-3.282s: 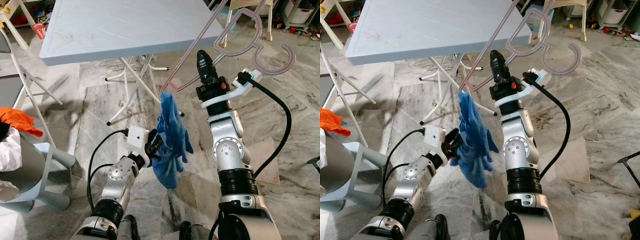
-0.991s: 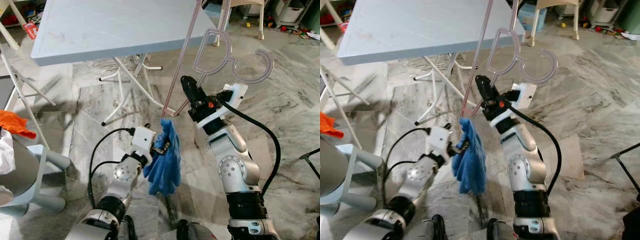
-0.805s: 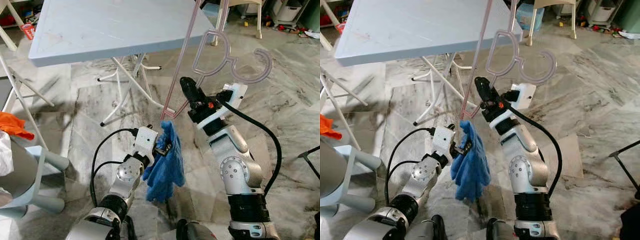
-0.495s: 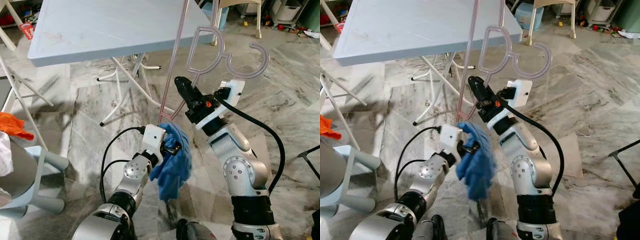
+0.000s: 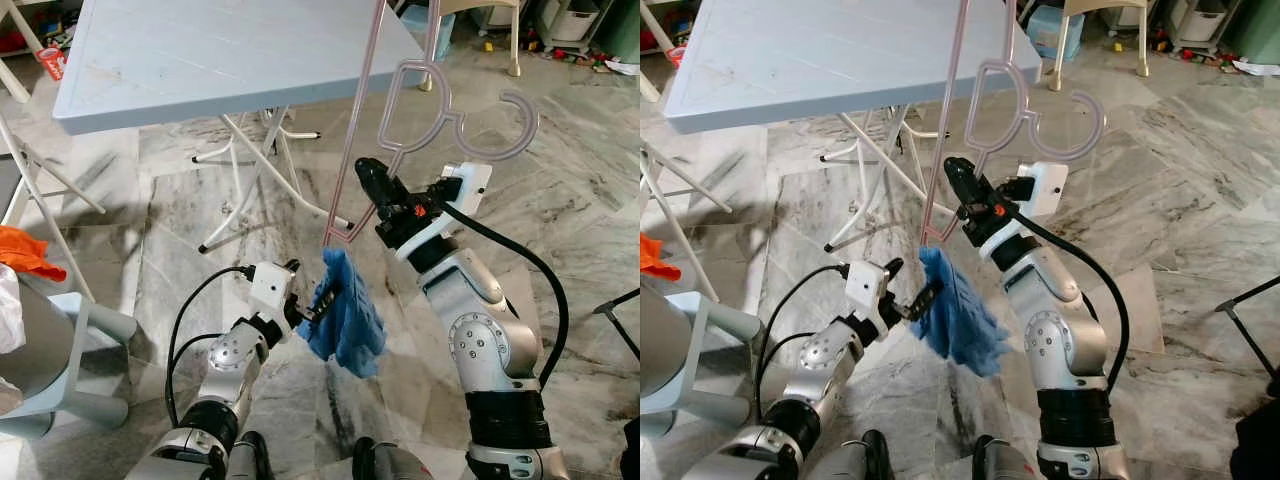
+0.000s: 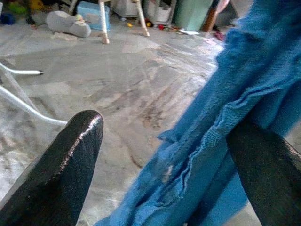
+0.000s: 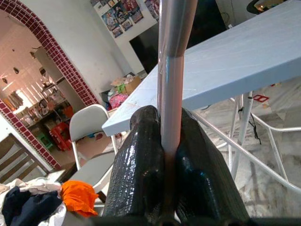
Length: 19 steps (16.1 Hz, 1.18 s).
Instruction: Hang hanger
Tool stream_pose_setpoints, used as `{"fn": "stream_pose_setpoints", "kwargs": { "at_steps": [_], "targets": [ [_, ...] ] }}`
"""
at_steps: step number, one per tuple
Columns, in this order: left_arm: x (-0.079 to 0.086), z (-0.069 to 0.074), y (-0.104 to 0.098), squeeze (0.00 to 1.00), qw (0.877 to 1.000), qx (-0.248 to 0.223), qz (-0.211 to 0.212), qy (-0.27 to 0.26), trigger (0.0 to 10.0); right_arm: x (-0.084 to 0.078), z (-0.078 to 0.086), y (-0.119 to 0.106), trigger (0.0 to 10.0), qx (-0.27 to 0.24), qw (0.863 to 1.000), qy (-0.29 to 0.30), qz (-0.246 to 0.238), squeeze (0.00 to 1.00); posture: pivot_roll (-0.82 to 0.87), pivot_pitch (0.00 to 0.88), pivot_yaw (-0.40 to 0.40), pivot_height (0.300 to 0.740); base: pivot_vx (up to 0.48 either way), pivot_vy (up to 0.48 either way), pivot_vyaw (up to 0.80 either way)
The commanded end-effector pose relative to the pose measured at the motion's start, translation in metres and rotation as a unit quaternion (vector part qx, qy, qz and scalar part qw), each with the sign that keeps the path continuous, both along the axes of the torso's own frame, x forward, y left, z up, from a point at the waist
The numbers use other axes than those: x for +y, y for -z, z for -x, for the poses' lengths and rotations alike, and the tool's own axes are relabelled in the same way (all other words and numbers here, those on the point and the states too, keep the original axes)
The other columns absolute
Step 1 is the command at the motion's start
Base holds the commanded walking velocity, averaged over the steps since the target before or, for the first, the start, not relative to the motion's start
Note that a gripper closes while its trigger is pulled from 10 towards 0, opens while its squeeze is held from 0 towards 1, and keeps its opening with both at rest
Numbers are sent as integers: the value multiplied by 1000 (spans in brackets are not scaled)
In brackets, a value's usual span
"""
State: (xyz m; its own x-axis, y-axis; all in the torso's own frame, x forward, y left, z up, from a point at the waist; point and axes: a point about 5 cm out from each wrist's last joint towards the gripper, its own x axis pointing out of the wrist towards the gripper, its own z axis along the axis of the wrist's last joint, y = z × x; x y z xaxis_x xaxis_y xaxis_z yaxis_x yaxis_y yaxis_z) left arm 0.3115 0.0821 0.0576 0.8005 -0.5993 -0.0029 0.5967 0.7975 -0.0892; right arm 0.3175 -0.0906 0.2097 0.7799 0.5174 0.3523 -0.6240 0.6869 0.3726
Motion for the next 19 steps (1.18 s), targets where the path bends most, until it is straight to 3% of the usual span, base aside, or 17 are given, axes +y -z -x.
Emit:
{"fn": "stream_pose_setpoints", "kwargs": {
  "at_steps": [1, 3, 5, 8, 9, 10, 13, 14, 15, 19],
  "targets": [
    [-5, 5, 3, 1000, 1000, 6, 6, 22, 10000, 2, -1, -9, 10000, -19, 1000, -1, -4, 0, -149, 208, 6, 740, 0, 0, 0],
    [-17, 8, -1, 1000, 998, 5, 35, 59, 10000, 2, -3, -10, 10000, -21, 1000, 1, -3, 0, -154, 209, 4, 740, 0, 0, 0],
    [-23, 10, -4, 1000, 995, -1, 35, 89, 10000, 1, -3, -10, 10000, -22, 1000, 2, -2, 0, -156, 209, 5, 740, 0, 0, 0],
    [-17, 7, -2, 988, 998, -8, 6, 55, 10000, 3, -3, -10, 10000, -21, 1000, 0, -5, 0, -157, 213, 2, 740, 0, 0, 0],
    [-15, 5, -1, 376, 999, -6, -5, 37, 10000, 5, -2, -11, 10000, -22, 1000, -5, -7, 0, -156, 213, 2, 740, 0, 0, 0],
    [-13, 3, -1, 0, 1000, -8, -17, 20, 10000, 7, -2, -12, 10000, -22, 1000, -8, -8, 0, -155, 214, 0, 740, 0, 0, 0],
    [-18, -5, 1, 0, 999, 9, -40, -31, 10000, 14, 3, -17, 10000, -24, 999, -28, -18, 0, -158, 221, -8, 740, 0, 0, 0],
    [-22, -7, -1, 0, 998, 12, -42, -35, 8706, 16, 5, -20, 10000, -26, 999, -34, -20, 0, -160, 220, -8, 740, 0, 0, 0],
    [-29, -10, -5, 0, 999, 12, -35, -31, 0, 18, 6, -26, 10000, -31, 998, -42, -23, 0, -169, 223, -7, 740, 0, 0, 0],
    [-40, -14, -12, 0, 999, 7, -28, -25, 0, 21, 8, -30, 10000, -31, 998, -53, -15, 0, -180, 219, -1, 740, 0, 0, 0]
  ]
}}
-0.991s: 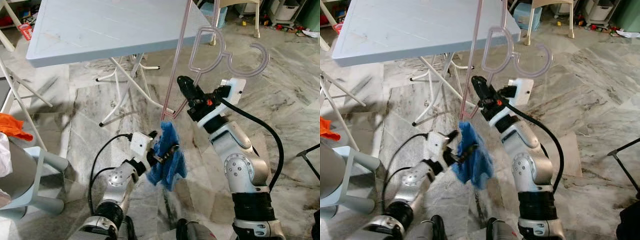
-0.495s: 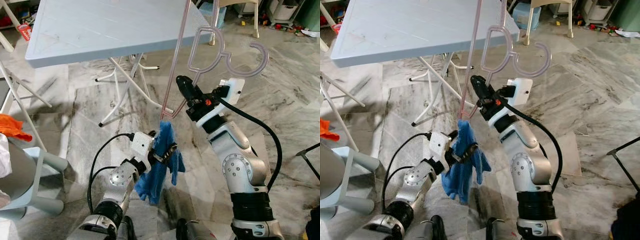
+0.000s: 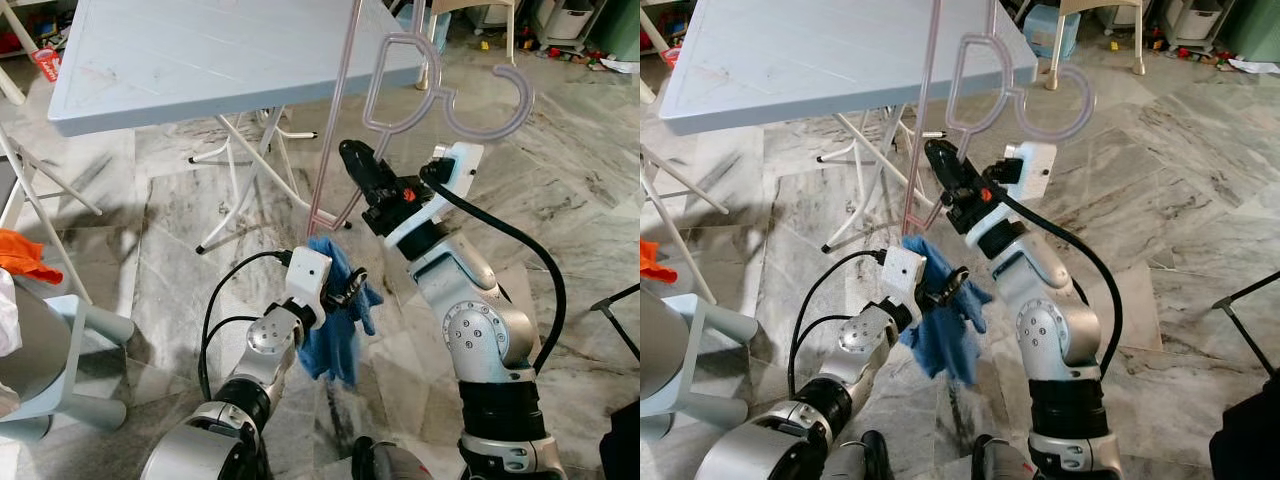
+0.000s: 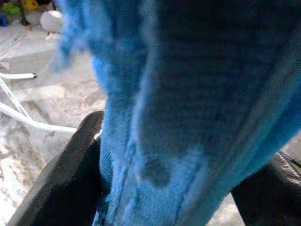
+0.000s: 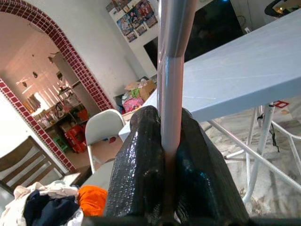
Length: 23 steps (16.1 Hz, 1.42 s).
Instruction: Hang hanger
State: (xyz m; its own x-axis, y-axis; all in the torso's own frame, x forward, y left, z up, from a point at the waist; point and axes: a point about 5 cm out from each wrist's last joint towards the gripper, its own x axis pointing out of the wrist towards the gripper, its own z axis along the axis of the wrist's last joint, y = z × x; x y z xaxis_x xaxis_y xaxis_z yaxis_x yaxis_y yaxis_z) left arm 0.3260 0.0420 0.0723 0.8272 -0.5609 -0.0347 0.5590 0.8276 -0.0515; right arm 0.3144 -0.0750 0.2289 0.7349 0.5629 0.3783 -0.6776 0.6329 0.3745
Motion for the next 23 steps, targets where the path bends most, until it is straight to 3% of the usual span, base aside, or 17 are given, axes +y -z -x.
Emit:
{"fn": "stream_pose_setpoints", "kwargs": {
  "at_steps": [1, 10, 23],
  "targets": [
    [1, 1, 3, 0, 1000, 6, -3, -4, 0, 5, 5, -9, 10000, -19, 1000, -15, -3, 0, -178, 217, 1, 740, 0, 0, 0],
    [29, 5, 15, 0, 999, 15, -2, -30, 0, -3, -7, -6, 10000, -26, 999, 26, 10, 0, -126, 195, 10, 740, 0, 0, 0],
    [28, -2, 4, 0, 999, 6, 24, -33, 0, 0, -14, -3, 10000, -29, 999, 36, 5, 0, -96, 195, 5, 740, 0, 0, 0]
  ]
}}
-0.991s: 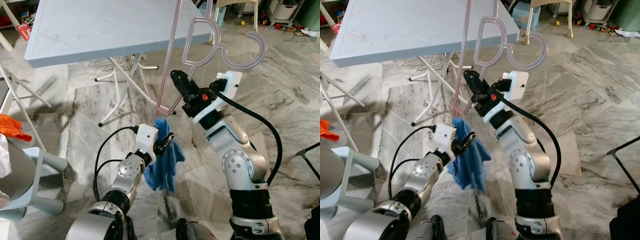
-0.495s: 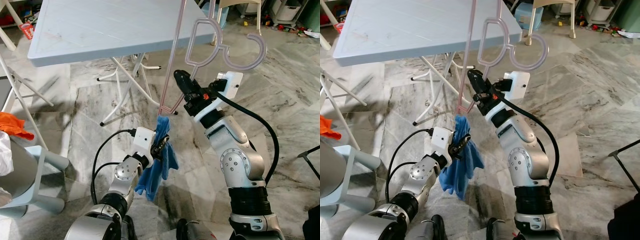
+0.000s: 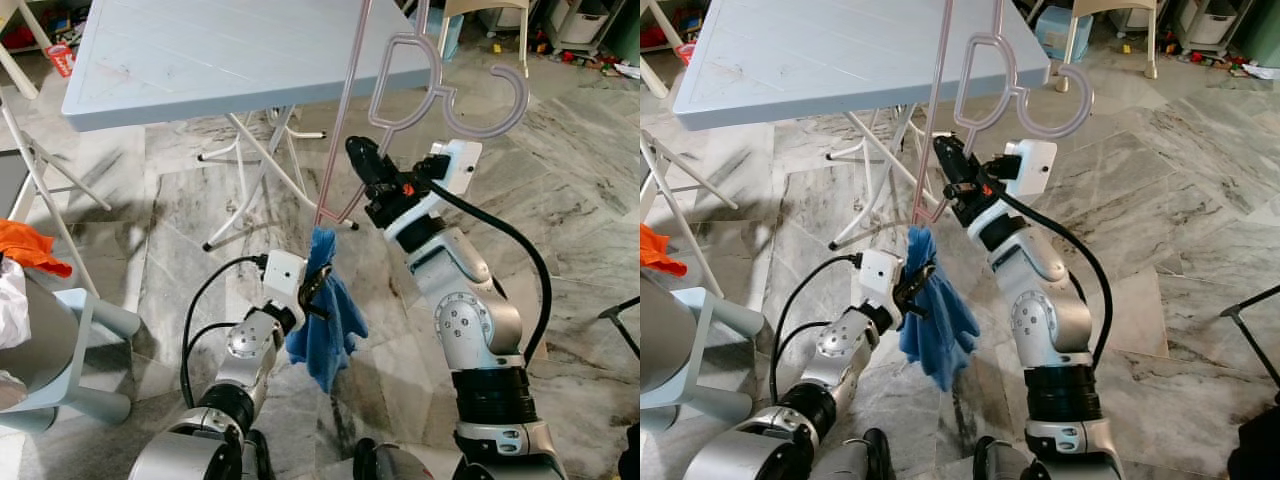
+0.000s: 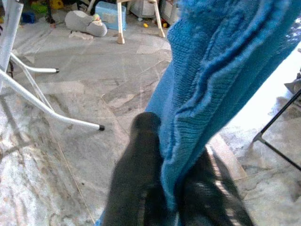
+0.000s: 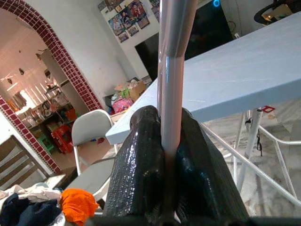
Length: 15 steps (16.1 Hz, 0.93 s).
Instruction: Hang hanger
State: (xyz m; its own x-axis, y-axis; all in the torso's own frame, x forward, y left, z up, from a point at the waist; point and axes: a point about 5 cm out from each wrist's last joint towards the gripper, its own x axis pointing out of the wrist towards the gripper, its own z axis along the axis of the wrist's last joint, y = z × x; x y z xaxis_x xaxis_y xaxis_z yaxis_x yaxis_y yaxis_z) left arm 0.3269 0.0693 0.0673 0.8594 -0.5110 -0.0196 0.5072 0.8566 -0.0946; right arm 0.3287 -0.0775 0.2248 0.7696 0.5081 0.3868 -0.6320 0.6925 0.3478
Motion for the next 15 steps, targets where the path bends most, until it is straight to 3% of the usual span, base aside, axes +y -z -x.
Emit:
{"fn": "stream_pose_setpoints", "kwargs": {
  "at_steps": [1, 3, 8, 12, 15],
  "targets": [
    [0, -2, -2, 0, 1000, 2, 6, -3, 0, 2, 1, -9, 10000, -24, 1000, -1, -11, 0, -97, 197, 5, 740, 0, 0, 0],
    [-9, -6, -10, 0, 1000, 3, 28, 3, 0, 1, 3, -12, 10000, -39, 997, 26, -66, 0, -99, 198, 5, 740, 0, 0, 0],
    [-29, -12, -27, 0, 998, -5, 59, 32, 0, 3, 6, 2, 10000, -45, 993, 58, -90, 0, -98, 199, 12, 740, 0, 0, 0],
    [-42, -19, -49, 0, 993, -22, 102, 48, 0, -2, 4, 34, 10000, -36, 992, 122, -27, 0, -93, 202, 21, 740, 0, 0, 0],
    [-56, -15, -57, 0, 987, -29, 124, 98, 0, -6, -2, 47, 10000, -29, 986, 164, 3, 0, -88, 203, 24, 740, 0, 0, 0]
  ]
}}
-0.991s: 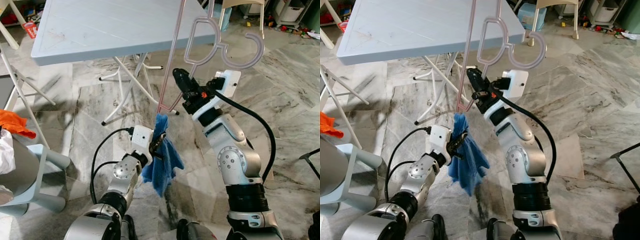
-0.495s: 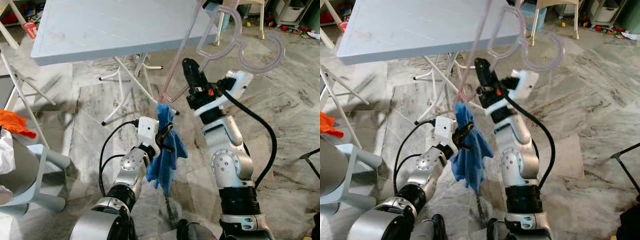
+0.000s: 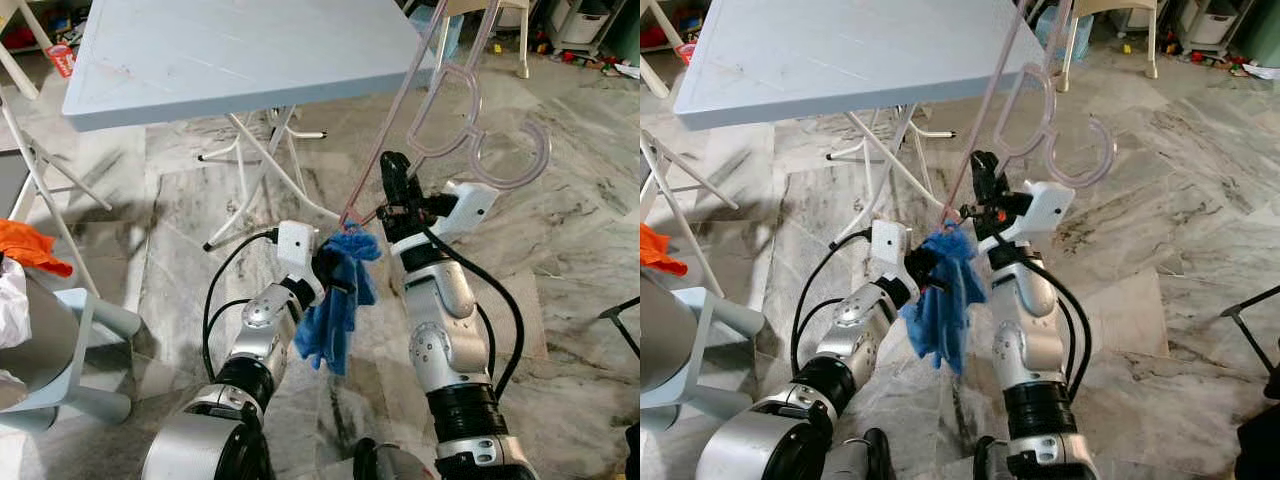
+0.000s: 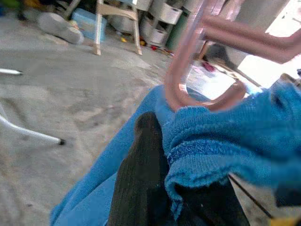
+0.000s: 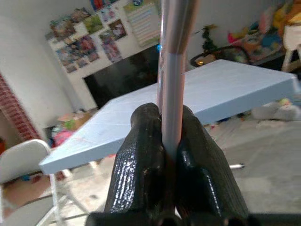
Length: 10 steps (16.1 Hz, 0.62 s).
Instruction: Hang hanger
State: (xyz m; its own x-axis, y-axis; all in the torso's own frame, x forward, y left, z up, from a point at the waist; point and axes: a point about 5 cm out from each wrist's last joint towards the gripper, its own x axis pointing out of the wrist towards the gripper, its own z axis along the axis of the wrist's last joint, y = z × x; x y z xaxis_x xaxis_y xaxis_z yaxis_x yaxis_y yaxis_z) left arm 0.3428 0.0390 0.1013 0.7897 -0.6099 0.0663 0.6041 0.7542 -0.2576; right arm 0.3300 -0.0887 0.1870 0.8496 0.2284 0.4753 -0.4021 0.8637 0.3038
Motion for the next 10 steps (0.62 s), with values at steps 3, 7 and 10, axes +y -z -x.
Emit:
{"fn": "stream_pose_setpoints", "kwargs": {
  "at_steps": [3, 7, 10],
  "targets": [
    [-28, 9, -16, 0, 996, -44, 32, 68, 0, -2, -6, 20, 10000, 31, 997, 42, 58, 0, -86, 201, 25, 740, 0, 0, 0],
    [5, 18, 16, 0, 998, -3, -4, 59, 0, -38, -8, 49, 10000, 72, 979, 132, 138, 0, -76, 201, 19, 740, 0, 0, 0],
    [24, 24, 34, 0, 999, 23, -25, 36, 0, -50, -6, 56, 10000, 83, 975, 150, 140, 0, -69, 201, 15, 740, 0, 0, 0]
  ]
}}
